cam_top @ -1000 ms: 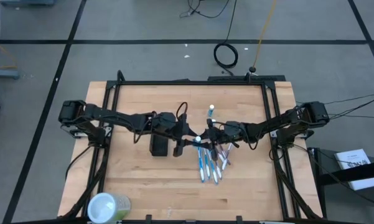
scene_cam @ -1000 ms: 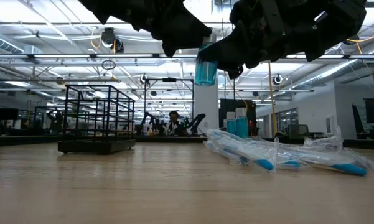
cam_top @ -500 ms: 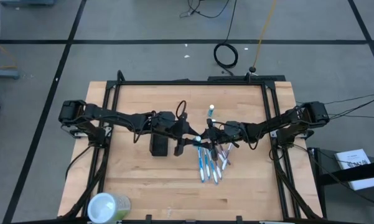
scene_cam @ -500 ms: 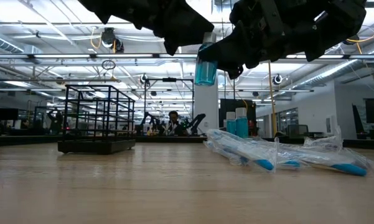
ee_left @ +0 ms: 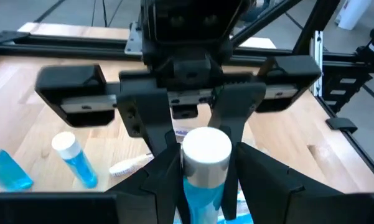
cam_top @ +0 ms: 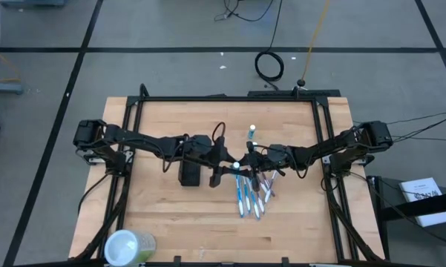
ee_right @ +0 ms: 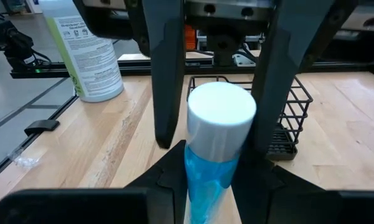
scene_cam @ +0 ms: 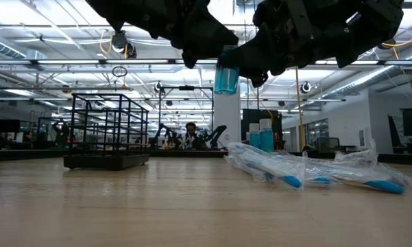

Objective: Pick & Place toothbrushing station
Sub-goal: Put the right mouthwash into the middle compartment of the mesh organizer

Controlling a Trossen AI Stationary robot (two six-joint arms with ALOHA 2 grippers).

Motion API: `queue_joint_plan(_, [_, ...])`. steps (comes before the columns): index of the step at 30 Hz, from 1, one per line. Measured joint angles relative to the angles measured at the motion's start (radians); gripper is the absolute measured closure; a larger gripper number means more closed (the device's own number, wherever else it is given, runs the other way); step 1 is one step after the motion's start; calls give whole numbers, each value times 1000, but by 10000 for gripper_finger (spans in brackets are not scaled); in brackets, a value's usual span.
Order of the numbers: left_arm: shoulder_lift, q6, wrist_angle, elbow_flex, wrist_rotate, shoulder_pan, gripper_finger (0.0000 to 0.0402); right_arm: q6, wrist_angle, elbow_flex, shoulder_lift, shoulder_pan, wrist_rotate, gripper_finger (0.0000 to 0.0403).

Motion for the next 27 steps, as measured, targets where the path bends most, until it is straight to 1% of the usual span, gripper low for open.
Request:
queue_joint_plan(8, [0,-9,41,0,10,0,250,0,0,0,0,0,0,314])
queue_joint_plan(14, [-1,-61,39,0,6,1,306,1,-1,0,0,0,-1,314])
queue_joint_plan(22, [-1,-61,39,0,6,1,306,1,-1,0,0,1,-1,313])
queue_joint_plan(27, [-3,-55,40,0,5,1,306,23,0,0,0,1,2,291])
